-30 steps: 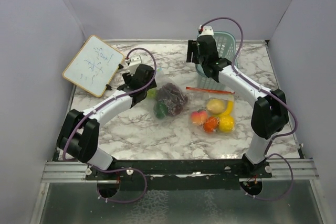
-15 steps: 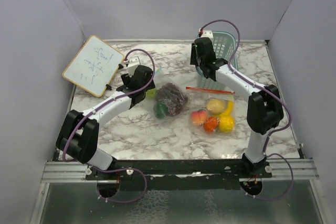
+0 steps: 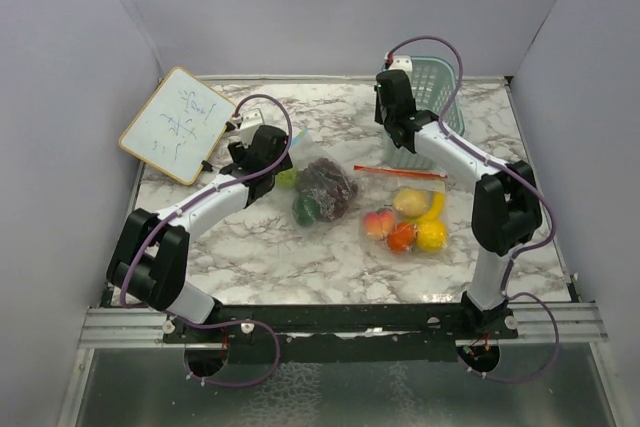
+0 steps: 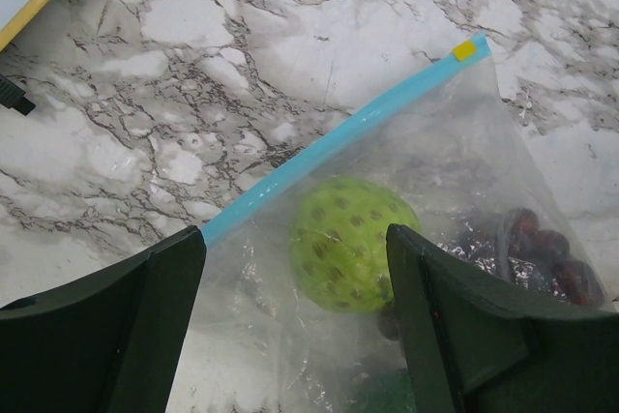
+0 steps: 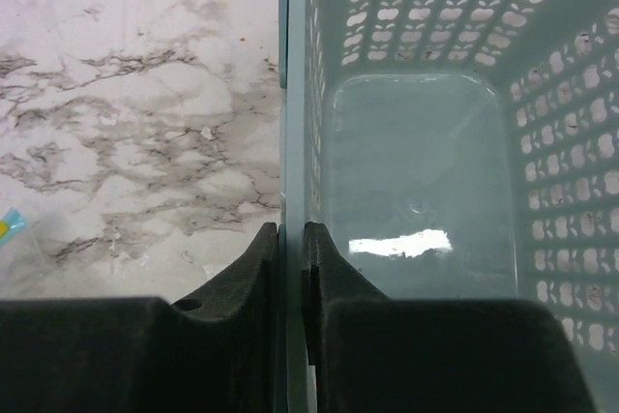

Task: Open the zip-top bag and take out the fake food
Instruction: Move the bin to the center of the board.

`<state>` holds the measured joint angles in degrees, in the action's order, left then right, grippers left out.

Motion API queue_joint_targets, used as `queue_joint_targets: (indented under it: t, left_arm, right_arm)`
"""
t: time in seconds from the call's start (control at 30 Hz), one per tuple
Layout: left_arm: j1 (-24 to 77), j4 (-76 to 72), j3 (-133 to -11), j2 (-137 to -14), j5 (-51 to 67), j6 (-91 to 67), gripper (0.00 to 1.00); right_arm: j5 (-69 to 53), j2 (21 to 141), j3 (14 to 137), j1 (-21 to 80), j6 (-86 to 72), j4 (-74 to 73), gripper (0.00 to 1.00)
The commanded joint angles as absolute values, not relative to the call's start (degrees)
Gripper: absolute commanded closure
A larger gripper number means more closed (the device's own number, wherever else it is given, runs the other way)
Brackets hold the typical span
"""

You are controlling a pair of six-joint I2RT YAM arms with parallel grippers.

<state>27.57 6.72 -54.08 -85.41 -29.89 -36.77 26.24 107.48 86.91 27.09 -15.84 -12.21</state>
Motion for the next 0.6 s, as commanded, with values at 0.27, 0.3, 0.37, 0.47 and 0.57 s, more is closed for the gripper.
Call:
queue_joint_targets:
  t: [0.27,0.3,0.37,0.47,0.57]
  left_arm:
    - [27.27,3.87,-53.32,-87.39,-26.33,-37.4,0.22]
    - [27.18,3.57,-53.31,-87.52,-25.65,-36.98,0.23]
    - [27.16,2.53,-53.2,-87.6,-24.09,-35.29,0.23]
    - [27.16,3.09,-53.53,-87.35,-24.16,-33.93,0.23]
    - [26.91,3.02,-53.14,-86.79,-24.72,-32.84,0.23]
  right_arm:
    - [33.06,104.2,81.32,19.04,-7.69,-11.57,0.97]
    - [31.43,103.83,80.87,18.29,-6.56,-11.08,0.96]
    - [27.8,102.83,79.48,16.45,-4.73,-9.55,0.95]
    - [24.32,100.52,76.86,14.22,-0.2,-6.44,0.91]
    - [21.26,98.19,75.04,12.95,4.35,-3.6,0.87]
